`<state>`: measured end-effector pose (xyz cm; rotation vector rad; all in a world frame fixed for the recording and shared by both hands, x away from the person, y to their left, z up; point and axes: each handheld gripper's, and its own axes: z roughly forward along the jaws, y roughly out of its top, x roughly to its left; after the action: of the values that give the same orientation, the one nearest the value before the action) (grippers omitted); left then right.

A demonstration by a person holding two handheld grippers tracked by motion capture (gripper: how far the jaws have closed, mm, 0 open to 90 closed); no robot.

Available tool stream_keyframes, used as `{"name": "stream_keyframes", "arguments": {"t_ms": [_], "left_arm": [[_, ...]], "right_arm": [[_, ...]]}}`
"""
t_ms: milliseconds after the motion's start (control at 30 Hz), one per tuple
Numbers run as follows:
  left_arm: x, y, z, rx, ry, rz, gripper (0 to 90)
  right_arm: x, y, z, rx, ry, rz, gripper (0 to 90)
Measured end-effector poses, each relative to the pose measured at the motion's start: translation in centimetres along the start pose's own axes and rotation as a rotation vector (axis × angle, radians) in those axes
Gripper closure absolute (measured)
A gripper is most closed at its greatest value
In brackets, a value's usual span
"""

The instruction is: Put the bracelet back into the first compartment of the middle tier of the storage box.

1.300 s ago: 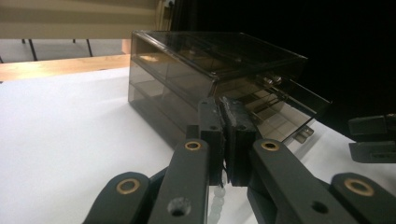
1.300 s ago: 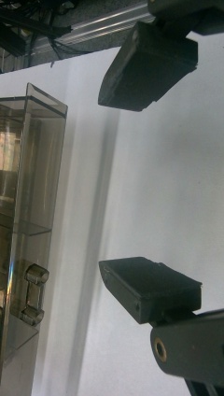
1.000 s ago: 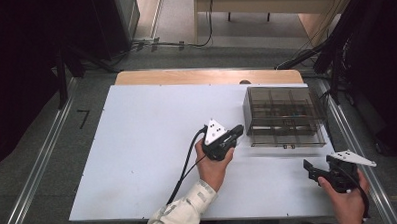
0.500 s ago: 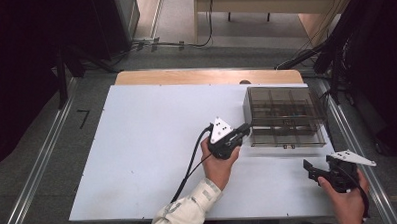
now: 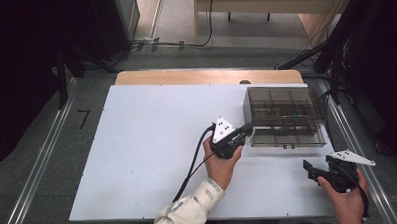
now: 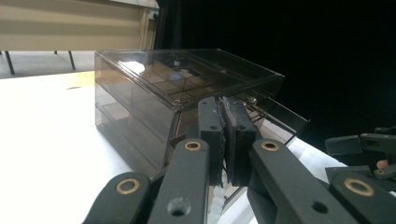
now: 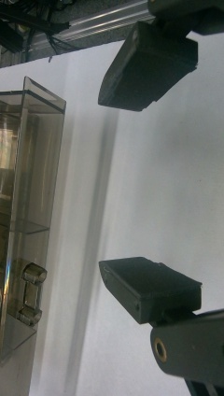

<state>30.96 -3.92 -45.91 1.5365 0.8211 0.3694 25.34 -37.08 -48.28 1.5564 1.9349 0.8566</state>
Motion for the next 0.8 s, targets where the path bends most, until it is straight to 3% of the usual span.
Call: {"name": "stream_keyframes", "arguments": {"t_ms": [800], "left_arm": [[-0.9, 0.6, 1.0, -0.023, -0.028, 0.009, 88.2]], "right_arm": [[0.1, 0.0, 0.0, 0.003, 0.0, -0.001, 16.1]]}}
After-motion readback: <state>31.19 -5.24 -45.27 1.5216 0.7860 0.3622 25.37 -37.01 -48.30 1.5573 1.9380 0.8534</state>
